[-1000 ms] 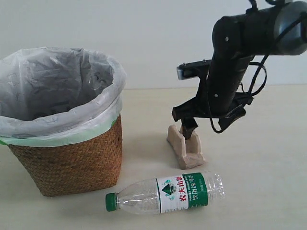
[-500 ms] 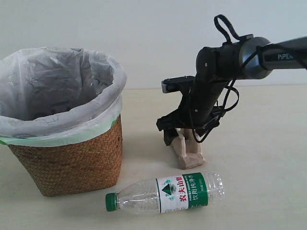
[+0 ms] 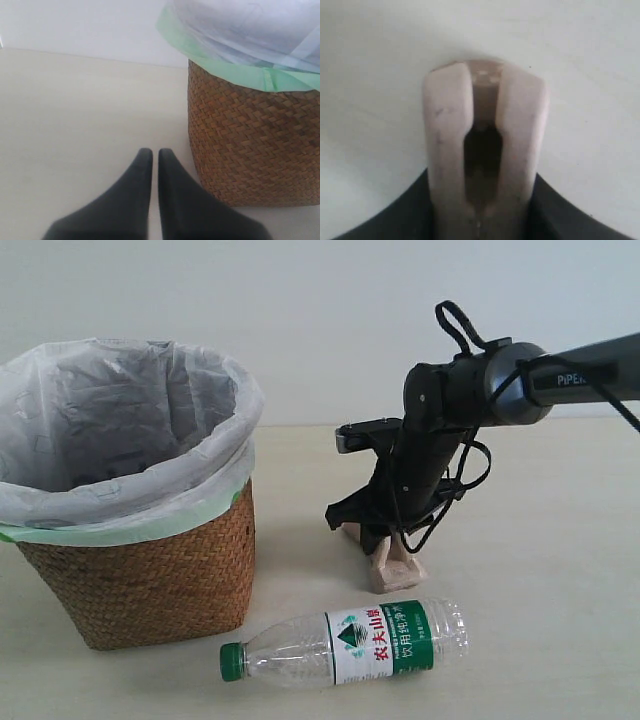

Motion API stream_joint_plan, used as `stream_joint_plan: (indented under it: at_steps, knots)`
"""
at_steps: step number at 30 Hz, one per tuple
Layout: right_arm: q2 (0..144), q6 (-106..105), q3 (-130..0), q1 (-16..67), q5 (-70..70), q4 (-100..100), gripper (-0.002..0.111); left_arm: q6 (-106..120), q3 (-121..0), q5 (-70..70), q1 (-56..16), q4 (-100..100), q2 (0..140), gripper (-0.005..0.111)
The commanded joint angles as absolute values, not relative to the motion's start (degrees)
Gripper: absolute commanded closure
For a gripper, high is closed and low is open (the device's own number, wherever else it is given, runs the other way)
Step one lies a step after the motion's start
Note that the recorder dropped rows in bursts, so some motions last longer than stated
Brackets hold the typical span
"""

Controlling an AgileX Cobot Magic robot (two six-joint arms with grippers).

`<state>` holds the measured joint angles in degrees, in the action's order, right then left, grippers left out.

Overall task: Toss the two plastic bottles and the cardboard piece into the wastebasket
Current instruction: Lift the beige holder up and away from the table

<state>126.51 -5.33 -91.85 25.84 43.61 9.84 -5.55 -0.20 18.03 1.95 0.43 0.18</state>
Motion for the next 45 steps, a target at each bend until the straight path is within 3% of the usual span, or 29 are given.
stream_joint_plan:
  at_steps: [1, 13, 29, 39, 45]
  knots:
    - [122.96, -2.21, -92.1, 25.15, 43.26, 7.12, 0.108, -5.7, 0.0, 18.01, 1.7, 0.52, 0.0, 0.103]
    - [108.62, 4.93, -91.44, 18.67, 48.51, 4.76, 0.108, -5.7, 0.0, 18.01, 1.7, 0.52, 0.0, 0.103]
    - [94.19, -1.7, -63.56, 21.87, 24.65, 11.15, 0.108, -5.7, 0.0, 18.01, 1.7, 0.52, 0.0, 0.103]
    - [90.45, -23.43, -62.45, 22.92, 22.23, 32.44, 0.108, -5.7, 0.0, 18.01, 1.7, 0.52, 0.0, 0.103]
    - [86.99, -29.08, -62.45, 26.85, 15.18, 34.28, 0.108, -5.7, 0.0, 18.01, 1.7, 0.52, 0.0, 0.103]
